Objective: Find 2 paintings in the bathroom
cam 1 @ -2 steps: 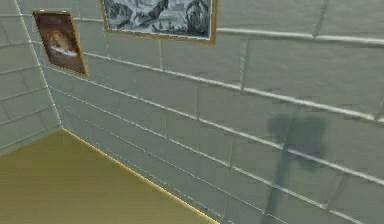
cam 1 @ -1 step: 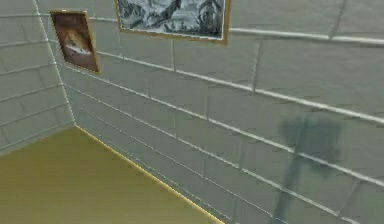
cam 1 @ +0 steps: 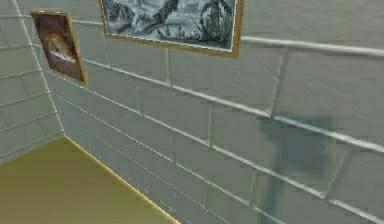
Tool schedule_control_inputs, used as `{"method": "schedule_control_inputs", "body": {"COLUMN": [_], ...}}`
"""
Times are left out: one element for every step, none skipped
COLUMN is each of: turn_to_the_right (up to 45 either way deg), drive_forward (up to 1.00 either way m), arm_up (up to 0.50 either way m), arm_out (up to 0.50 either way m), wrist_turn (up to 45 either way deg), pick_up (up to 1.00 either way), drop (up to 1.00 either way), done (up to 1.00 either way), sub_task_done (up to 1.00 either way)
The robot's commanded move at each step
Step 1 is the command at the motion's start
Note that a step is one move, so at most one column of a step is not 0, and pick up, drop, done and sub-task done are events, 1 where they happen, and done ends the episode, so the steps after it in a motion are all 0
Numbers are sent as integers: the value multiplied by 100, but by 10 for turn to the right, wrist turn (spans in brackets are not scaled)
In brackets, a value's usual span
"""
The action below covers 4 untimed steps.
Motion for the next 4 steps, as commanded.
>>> {"method": "schedule_control_inputs", "body": {"turn_to_the_right": [0, -450, -60, 0], "drive_forward": [0, 0, 0, 100], "arm_up": [0, 0, 0, 0], "arm_out": [0, 0, 0, 0], "wrist_turn": [0, 0, 0, 0], "pick_up": [0, 0, 0, 0], "drop": [0, 0, 0, 0], "done": [0, 0, 0, 0], "sub_task_done": [100, 0, 0, 0]}}
